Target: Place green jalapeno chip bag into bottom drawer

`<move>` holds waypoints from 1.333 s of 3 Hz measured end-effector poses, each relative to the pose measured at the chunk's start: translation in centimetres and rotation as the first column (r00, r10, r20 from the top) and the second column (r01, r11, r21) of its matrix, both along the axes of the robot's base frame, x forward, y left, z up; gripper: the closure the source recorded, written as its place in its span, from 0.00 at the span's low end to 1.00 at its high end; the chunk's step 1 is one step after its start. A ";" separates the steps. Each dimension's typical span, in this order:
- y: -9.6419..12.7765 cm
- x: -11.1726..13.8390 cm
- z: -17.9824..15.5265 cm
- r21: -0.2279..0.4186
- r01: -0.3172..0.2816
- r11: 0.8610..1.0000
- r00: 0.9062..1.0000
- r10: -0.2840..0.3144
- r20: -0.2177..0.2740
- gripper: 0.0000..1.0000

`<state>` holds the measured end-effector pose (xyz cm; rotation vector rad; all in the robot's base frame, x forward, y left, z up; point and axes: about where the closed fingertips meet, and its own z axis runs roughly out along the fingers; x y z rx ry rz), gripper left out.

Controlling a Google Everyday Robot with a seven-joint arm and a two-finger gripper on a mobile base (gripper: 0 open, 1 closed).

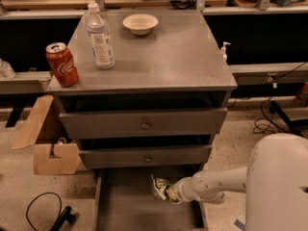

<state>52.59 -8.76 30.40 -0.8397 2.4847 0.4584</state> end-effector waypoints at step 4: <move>0.5 -0.2 -0.3 0.003 -0.007 1.000 1.000 0.007 -0.006 0.00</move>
Offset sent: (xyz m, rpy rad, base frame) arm -0.0003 0.0014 -0.0007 0.0006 0.0014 0.0021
